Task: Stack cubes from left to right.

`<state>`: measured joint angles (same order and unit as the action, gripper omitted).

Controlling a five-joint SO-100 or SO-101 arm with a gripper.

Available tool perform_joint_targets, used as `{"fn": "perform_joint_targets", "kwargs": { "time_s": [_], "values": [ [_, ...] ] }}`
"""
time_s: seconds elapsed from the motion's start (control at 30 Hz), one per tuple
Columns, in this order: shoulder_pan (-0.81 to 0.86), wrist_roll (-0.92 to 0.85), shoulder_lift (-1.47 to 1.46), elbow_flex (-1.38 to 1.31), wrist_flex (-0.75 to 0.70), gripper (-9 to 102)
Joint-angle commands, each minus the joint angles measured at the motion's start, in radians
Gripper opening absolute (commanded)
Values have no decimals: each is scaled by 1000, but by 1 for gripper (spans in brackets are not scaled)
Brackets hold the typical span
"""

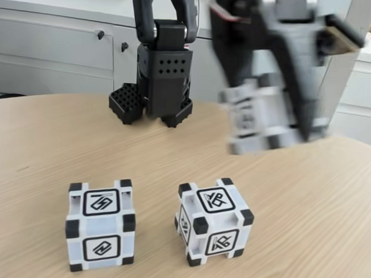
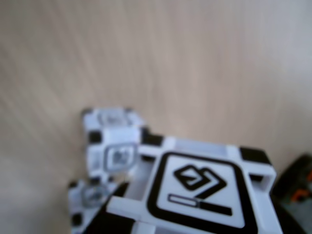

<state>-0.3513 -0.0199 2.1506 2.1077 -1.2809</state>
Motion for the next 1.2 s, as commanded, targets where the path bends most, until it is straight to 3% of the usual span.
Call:
{"fn": "perform_joint_targets", "kwargs": {
  "time_s": [0.0,0.47,1.17],
  "values": [
    [98,-38,41,-8,-54,0],
    [502,-235,23,-14,-69,0],
    [514,-178,-195,-26,-67,0]
  ]
}}
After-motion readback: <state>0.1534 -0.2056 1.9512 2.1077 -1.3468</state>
